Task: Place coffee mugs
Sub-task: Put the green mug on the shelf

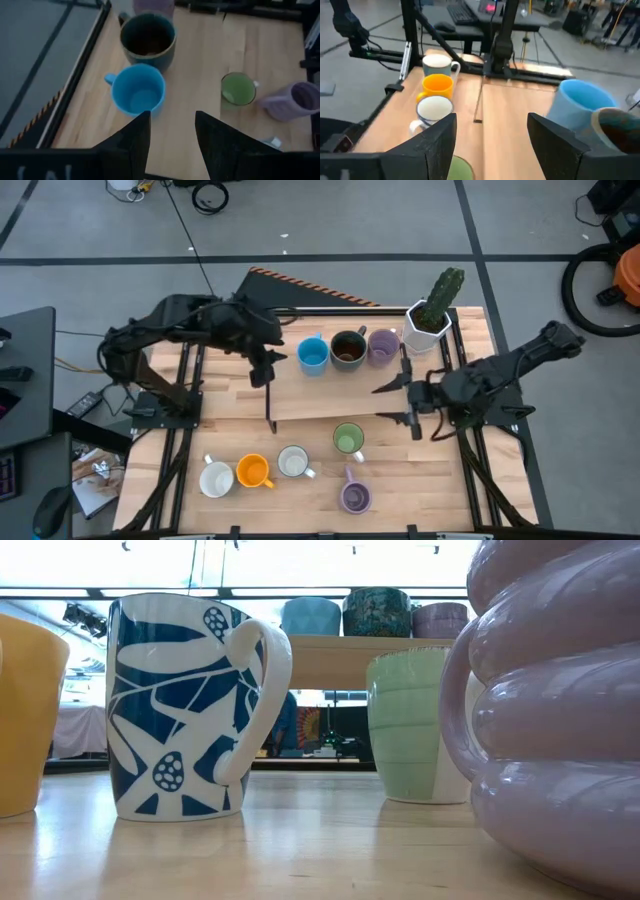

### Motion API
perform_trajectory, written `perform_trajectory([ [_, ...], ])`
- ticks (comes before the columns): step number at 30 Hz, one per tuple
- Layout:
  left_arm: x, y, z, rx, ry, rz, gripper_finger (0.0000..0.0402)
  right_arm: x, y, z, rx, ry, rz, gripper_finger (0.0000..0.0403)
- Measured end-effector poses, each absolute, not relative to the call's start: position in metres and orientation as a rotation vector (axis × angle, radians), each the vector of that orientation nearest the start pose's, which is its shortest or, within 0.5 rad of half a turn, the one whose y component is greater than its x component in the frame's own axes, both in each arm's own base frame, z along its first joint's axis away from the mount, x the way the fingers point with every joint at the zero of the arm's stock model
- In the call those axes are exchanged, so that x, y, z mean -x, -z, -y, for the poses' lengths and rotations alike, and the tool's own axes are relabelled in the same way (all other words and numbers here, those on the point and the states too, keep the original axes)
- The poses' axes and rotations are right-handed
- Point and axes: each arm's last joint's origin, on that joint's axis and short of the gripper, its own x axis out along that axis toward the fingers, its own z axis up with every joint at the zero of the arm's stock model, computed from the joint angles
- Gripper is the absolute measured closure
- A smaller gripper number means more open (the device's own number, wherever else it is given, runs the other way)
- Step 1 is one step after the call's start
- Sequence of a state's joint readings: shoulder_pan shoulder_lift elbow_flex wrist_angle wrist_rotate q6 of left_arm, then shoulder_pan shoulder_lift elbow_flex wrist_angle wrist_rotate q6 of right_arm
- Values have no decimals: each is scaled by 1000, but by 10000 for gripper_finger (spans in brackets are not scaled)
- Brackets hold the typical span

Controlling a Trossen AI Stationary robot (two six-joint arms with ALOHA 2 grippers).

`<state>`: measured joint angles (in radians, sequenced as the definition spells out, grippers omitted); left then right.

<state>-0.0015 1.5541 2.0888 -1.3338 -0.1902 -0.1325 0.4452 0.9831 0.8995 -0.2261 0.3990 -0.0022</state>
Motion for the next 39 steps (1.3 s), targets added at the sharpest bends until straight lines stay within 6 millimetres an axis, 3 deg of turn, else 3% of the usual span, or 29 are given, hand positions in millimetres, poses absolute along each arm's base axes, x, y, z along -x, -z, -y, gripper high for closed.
perform_trajectory([
  [4,-262,-471,22,-26,-230,-744,240,-204,-327,-91,91,-58,-308,154],
  [8,-260,-442,47,-55,-173,-789,240,-205,-324,-100,79,-26,-306,154],
  [13,-238,-409,69,-18,-112,-768,240,-207,-320,-109,55,-15,-303,154],
  [17,-222,-371,83,-25,-72,-709,240,-210,-318,-111,61,4,-302,154],
  [29,-169,-279,74,-12,33,-435,240,-214,-315,-110,14,40,-307,154],
  [33,-152,-266,64,16,31,-367,240,-218,-311,-110,-3,98,-326,154],
  [39,-135,-249,55,25,33,-245,240,-225,-320,-117,20,135,-381,154],
])
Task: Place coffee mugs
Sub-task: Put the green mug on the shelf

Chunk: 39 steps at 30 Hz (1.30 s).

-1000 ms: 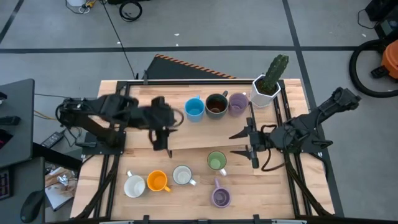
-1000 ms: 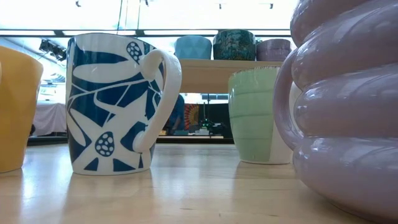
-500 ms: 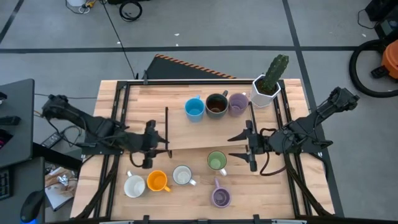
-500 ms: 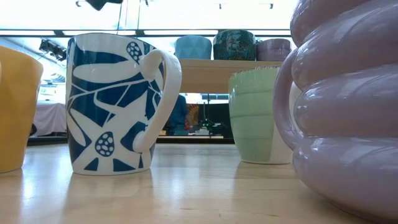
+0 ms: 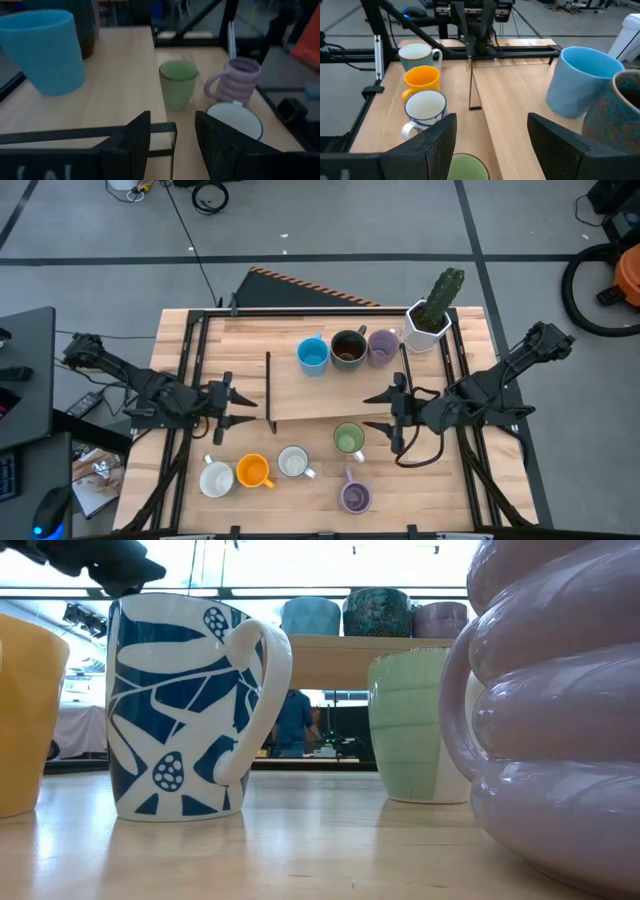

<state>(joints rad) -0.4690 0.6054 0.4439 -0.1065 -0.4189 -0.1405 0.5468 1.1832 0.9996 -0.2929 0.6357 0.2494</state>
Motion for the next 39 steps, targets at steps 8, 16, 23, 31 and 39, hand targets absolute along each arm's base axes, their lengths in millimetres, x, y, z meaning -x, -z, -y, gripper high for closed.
perform_trajectory([
  [8,-124,-225,50,3,72,-87,240,-253,-322,-136,54,116,-479,154],
  [16,-121,-199,50,-14,100,8,240,-278,-318,-159,54,93,-554,154],
  [23,-119,-186,49,-17,123,61,240,-294,-320,-177,72,89,-597,154],
  [31,-118,-186,50,-88,156,68,240,-316,-317,-187,55,20,-644,154],
  [39,-118,-181,51,-94,203,23,240,-327,-317,-185,1,23,-650,154],
])
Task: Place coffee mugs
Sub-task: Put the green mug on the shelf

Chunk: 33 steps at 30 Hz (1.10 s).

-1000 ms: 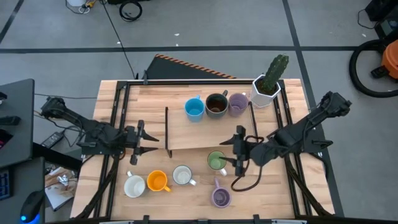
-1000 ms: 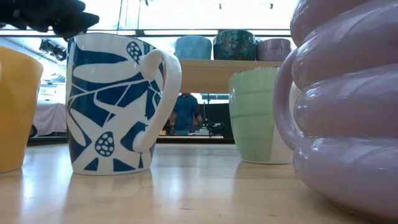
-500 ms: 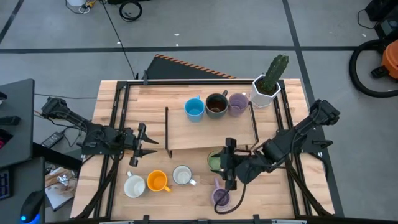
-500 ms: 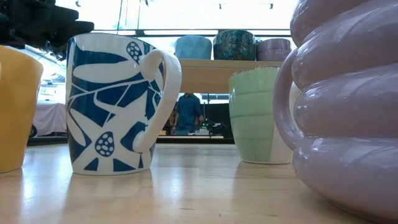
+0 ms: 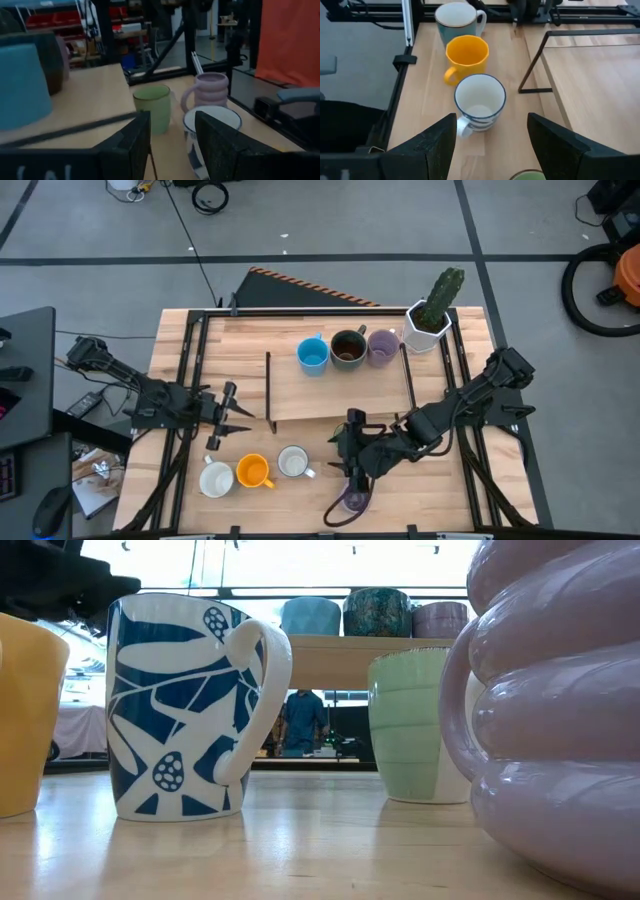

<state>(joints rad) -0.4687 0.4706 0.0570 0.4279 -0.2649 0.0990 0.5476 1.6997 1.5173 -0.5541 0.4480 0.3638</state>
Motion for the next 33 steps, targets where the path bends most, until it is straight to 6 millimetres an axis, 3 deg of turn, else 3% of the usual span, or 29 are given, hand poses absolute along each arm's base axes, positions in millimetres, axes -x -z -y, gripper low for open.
perform_trajectory([
  [9,-118,-169,51,0,193,-113,240,-326,-314,-183,45,22,-680,154],
  [19,-118,-168,50,105,158,-124,240,-323,-303,-178,77,38,-745,154],
  [33,-119,-171,46,47,28,-81,240,-327,-284,-181,210,-11,-829,154],
])
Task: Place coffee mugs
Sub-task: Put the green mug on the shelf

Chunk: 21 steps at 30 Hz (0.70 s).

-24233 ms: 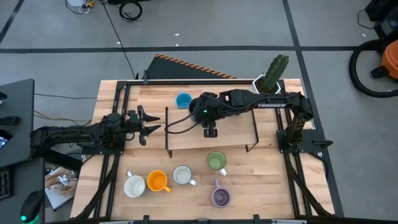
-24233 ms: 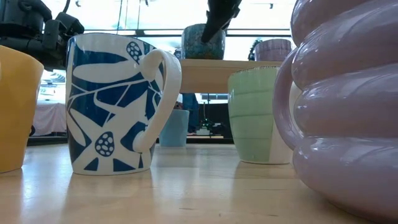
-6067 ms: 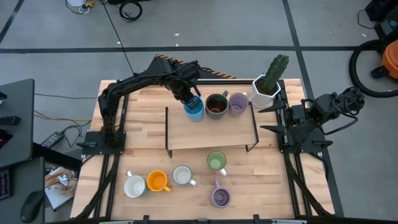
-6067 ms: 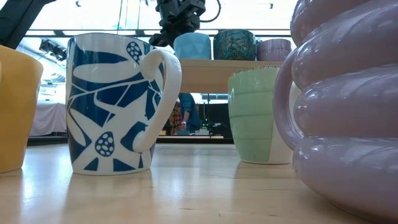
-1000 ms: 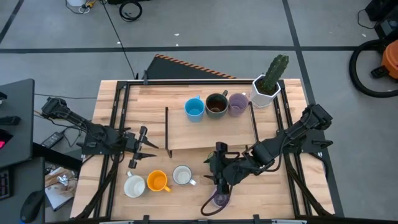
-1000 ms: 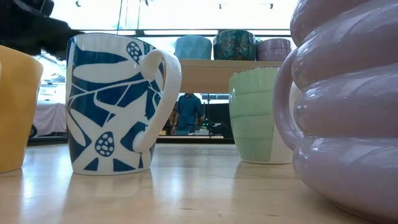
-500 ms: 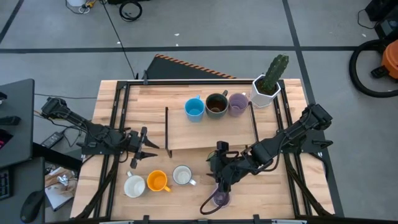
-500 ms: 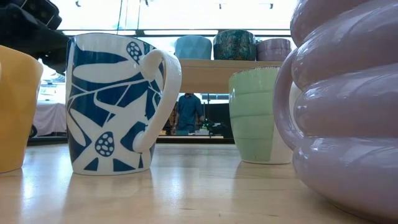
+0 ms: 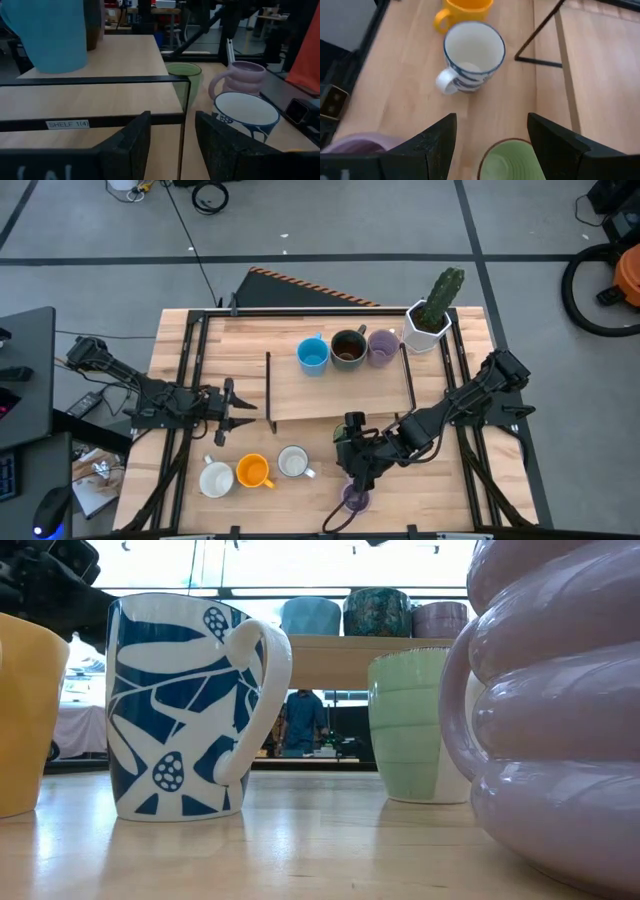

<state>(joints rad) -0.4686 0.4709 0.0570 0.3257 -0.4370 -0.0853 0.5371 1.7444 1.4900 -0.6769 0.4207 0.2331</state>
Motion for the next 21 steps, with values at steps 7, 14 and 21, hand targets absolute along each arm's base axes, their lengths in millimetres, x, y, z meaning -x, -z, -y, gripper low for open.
perform_trajectory([
  [7,-119,-171,46,50,28,-83,240,-328,-282,-180,218,-5,-847,154],
  [14,-119,-171,46,49,24,-85,240,-327,-281,-178,263,-22,-863,154],
  [21,-119,-170,46,50,23,-90,240,-326,-280,-178,257,-41,-880,154],
])
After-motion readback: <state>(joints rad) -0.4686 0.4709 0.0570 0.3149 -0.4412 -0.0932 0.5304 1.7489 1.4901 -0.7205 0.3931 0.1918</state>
